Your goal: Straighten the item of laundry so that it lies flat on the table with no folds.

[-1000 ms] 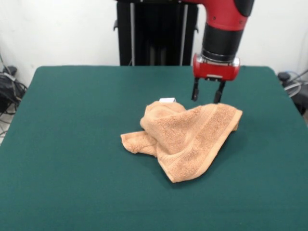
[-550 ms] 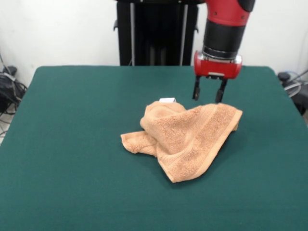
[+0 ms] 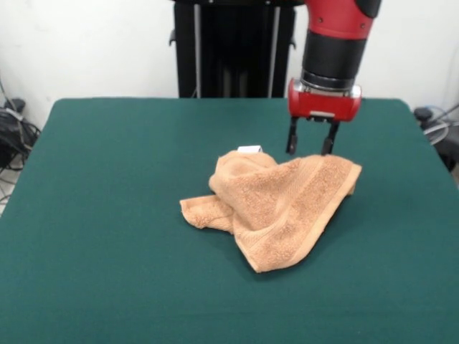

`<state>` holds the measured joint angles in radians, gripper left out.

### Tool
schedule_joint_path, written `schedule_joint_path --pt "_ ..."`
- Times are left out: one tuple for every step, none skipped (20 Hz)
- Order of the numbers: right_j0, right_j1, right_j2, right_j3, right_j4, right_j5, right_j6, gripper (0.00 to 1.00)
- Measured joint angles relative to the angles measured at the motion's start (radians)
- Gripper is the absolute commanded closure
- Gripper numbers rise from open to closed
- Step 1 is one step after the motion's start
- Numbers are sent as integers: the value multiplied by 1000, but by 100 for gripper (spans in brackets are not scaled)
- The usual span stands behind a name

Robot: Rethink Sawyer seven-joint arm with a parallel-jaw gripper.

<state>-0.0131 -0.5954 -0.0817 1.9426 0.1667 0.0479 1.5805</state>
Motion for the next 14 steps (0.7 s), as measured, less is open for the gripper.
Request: schedule_joint_path --pt "0 1 0 -5 3 0 0 0" --pt "0 3 0 -7 7 0 0 0" --pt "0 4 0 -8 9 0 0 0" --pt "1 9 0 -13 23 0 0 0" --pt "2 10 0 -13 28 0 0 0" --pt "2 11 0 -14 33 0 0 0" --pt "5 12 0 -14 50 0 1 0" --pt "7 12 0 -14 66 0 1 0" --pt "10 13 0 -15 83 0 2 0" --pt "20 13 0 -15 124 0 8 0" --pt "24 13 0 -15 138 0 11 0" --pt "28 13 0 -15 152 0 14 0" --pt "36 13 -1 -15 173 0 19 0" --pt "48 13 -1 -15 200 0 26 0"
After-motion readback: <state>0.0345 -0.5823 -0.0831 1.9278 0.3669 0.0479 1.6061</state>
